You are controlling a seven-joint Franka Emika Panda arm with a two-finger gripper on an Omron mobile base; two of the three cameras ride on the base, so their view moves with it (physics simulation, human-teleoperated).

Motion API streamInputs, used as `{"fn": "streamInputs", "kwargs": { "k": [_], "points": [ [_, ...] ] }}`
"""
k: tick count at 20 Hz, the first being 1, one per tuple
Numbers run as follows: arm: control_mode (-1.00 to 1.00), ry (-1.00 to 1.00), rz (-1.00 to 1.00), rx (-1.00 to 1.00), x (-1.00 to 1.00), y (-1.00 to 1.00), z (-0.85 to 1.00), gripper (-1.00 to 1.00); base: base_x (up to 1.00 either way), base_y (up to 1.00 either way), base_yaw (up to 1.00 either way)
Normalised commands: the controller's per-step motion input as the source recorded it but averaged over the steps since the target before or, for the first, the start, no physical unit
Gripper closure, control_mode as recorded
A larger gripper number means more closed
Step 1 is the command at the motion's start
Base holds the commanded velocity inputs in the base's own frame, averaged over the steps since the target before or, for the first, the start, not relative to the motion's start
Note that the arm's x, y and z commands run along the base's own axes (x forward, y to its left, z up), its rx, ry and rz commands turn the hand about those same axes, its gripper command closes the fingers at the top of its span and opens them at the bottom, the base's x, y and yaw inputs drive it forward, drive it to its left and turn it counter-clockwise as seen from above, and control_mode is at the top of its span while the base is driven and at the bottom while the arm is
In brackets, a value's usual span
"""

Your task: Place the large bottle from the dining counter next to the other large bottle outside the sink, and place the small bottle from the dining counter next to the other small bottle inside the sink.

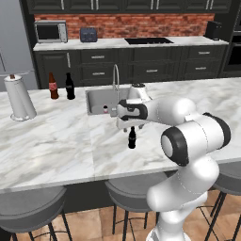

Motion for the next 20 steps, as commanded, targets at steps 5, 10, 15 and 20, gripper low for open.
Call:
{"fn": "streamInputs", "kwargs": {
  "k": [5,10,15,20],
  "points": [
    [-1.0,0.0,0.0,0.0,0.0,-0.01,-0.03,-1.0,0.0,0.0,0.0],
    [-1.0,0.0,0.0,0.0,0.02,-0.04,0.0,-1.0,0.0,0.0,0.0],
    [-1.0,0.0,0.0,0.0,0.01,0.0,0.0,-1.0,0.0,0.0,0.0],
    [-1.0,0.0,0.0,0.0,0.08,0.0,0.0,-1.0,0.0,0.0,0.0]
  ]
}}
